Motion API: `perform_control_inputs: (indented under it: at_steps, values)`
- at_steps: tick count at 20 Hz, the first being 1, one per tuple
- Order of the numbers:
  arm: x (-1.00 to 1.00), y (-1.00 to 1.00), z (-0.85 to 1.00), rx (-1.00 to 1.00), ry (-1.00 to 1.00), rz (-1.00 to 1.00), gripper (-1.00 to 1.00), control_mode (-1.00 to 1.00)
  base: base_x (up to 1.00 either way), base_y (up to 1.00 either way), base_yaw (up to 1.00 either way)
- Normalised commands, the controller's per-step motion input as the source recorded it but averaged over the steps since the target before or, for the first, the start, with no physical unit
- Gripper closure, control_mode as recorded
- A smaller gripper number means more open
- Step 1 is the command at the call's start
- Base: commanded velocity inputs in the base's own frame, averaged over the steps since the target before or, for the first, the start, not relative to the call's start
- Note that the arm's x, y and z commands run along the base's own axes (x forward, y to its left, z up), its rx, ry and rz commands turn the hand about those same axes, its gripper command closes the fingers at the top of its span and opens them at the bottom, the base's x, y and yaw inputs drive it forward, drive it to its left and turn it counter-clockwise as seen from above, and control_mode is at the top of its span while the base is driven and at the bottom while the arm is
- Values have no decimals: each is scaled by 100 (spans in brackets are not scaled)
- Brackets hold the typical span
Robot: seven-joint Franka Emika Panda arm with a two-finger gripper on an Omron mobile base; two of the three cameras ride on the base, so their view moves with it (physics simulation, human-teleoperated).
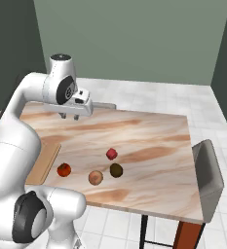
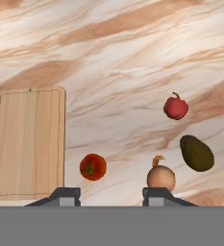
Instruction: Place the avocado, onion, tomato, and bell pepper on the cutting board.
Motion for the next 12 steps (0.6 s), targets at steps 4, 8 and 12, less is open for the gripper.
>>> perform_control_inputs:
  at_steps: [4, 8, 12]
  values:
    - [-14, 0, -14, 0, 0, 0, -100, -100, 0, 0, 0]
    - [-29, 1, -33, 0, 3, 0, -100, -100, 0, 0, 0]
    - [-31, 7, -41, 0, 9, 1, -100, -100, 0, 0, 0]
